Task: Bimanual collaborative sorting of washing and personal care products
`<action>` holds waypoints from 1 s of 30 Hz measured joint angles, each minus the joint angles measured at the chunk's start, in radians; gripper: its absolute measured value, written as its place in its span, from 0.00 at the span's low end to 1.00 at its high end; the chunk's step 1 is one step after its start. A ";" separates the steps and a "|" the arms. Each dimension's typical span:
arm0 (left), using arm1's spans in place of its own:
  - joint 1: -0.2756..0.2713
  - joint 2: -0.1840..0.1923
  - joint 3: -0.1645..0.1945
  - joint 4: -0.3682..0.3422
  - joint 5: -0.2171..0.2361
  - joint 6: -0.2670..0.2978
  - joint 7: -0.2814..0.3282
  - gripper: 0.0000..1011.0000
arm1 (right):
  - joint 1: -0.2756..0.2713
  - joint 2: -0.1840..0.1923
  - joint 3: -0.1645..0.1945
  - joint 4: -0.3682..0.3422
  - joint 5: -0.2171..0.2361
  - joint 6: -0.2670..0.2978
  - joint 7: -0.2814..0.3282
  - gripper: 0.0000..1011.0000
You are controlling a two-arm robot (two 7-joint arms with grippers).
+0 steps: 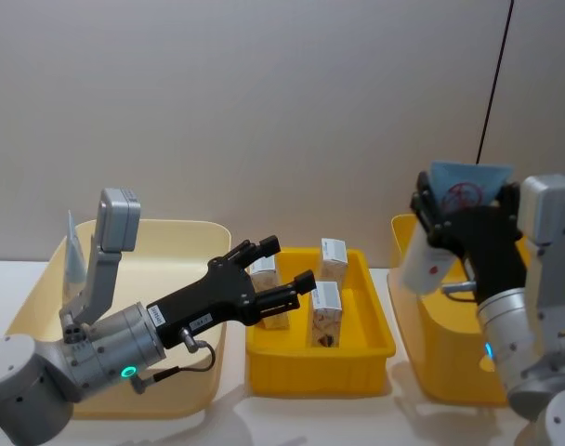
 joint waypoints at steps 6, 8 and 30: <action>0.000 0.000 0.000 0.000 0.000 0.000 0.000 0.99 | 0.039 -0.007 0.033 0.044 -0.027 -0.033 -0.039 0.84; 0.000 0.000 0.000 0.000 0.000 0.000 0.000 0.99 | 0.047 -0.009 0.039 0.053 -0.036 -0.039 -0.052 0.84; 0.000 0.000 0.000 0.000 0.000 0.000 0.000 0.99 | 0.121 -0.033 0.107 0.221 -0.163 0.031 -0.189 0.84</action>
